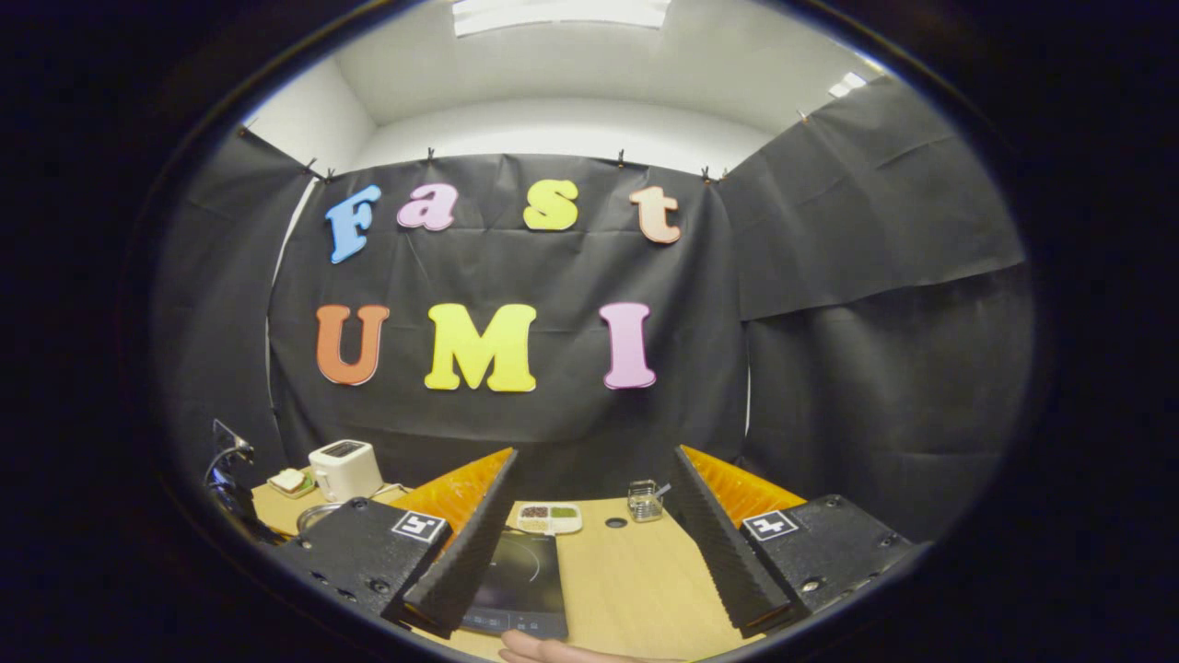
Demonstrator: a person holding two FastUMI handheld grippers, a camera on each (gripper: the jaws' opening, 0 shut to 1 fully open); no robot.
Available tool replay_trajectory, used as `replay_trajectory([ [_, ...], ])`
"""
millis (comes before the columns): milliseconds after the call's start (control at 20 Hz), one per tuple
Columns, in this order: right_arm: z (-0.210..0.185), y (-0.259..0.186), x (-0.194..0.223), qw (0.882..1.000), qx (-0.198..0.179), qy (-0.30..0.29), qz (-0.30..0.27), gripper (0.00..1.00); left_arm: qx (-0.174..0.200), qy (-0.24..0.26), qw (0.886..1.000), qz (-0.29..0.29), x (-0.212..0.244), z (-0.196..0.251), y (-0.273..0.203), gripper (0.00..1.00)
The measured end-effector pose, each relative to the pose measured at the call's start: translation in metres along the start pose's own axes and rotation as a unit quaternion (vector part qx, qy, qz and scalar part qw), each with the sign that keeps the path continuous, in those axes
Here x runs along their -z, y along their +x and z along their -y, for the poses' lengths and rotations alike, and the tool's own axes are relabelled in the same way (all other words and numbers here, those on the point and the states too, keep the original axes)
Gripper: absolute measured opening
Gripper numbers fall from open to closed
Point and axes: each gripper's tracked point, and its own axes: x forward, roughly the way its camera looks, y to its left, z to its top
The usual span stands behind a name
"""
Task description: First push the handle of the pot to place it horizontally, then grasp the pot with both hands and set it on the induction cooktop.
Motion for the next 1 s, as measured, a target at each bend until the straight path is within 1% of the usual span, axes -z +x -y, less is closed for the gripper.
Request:
replay_trajectory([
  [400, -0.003, -0.003, 0.004, 1.000, -0.003, -0.007, 0.001, 0.99, 0.001, -0.017, 0.999, -0.049, 0.035, -0.006, 0.034, 0.00],
  [450, -0.003, -0.002, 0.005, 1.000, -0.003, -0.007, 0.000, 0.99, -0.006, -0.019, 0.998, -0.052, 0.037, -0.010, 0.038, 0.11],
  [500, -0.003, -0.002, 0.007, 1.000, -0.004, -0.007, -0.002, 0.99, -0.010, -0.023, 0.998, -0.056, 0.040, -0.015, 0.040, 0.00],
  [650, -0.005, 0.001, 0.013, 1.000, -0.004, -0.007, -0.007, 0.99, 0.002, -0.043, 0.997, -0.057, 0.040, -0.012, 0.043, 0.00],
  [750, -0.006, 0.004, 0.016, 1.000, -0.004, -0.008, -0.013, 0.99, 0.000, -0.045, 0.997, -0.056, 0.039, -0.017, 0.043, 0.00],
  [1000, -0.015, 0.003, 0.025, 0.999, -0.017, 0.005, -0.028, 0.99, -0.003, -0.068, 0.996, -0.053, 0.036, -0.029, 0.043, 0.00],
])
